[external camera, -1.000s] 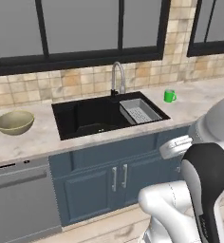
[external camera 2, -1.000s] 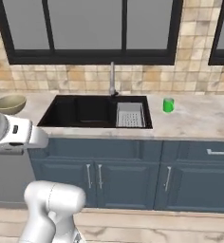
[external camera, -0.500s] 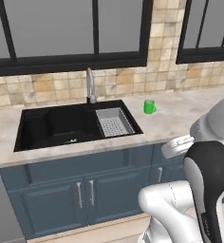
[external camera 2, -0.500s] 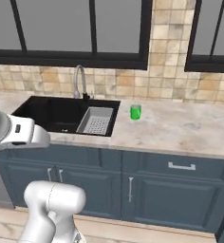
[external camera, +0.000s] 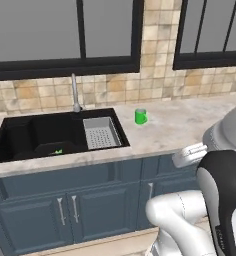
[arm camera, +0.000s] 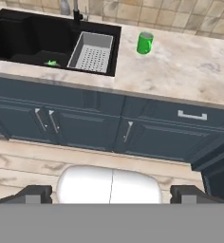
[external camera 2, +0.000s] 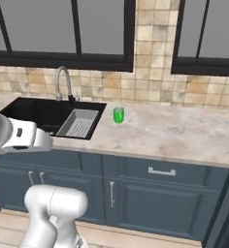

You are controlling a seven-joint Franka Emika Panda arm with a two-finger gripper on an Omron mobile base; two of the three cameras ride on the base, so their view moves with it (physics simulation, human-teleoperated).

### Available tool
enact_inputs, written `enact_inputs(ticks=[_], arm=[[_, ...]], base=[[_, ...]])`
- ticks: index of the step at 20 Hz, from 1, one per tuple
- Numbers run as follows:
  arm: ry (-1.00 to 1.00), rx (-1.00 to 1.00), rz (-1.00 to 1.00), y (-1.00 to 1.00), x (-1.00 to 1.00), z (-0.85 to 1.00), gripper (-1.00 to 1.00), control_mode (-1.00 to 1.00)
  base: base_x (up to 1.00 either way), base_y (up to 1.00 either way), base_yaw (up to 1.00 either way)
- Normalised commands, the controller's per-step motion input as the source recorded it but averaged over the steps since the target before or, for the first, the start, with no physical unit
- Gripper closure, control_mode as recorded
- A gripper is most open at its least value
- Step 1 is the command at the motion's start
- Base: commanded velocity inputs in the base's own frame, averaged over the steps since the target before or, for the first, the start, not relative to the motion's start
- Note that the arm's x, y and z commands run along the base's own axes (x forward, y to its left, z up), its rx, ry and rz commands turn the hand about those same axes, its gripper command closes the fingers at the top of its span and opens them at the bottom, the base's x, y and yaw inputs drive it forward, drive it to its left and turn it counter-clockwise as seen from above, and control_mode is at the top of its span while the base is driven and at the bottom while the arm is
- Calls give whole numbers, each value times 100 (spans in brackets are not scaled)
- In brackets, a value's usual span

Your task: Clear the mugs and bowl far away from the sink.

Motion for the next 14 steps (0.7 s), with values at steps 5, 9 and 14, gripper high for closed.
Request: enact_inputs(ticks=[5, 9, 14], arm=[[0, 0, 0, 0, 0, 0, -100, 100], [0, 0, 0, 0, 0, 0, -100, 100], [0, 0, 0, 0, 0, 0, -100, 100]], base=[[53, -19, 6], [44, -41, 7], [40, -55, 10]])
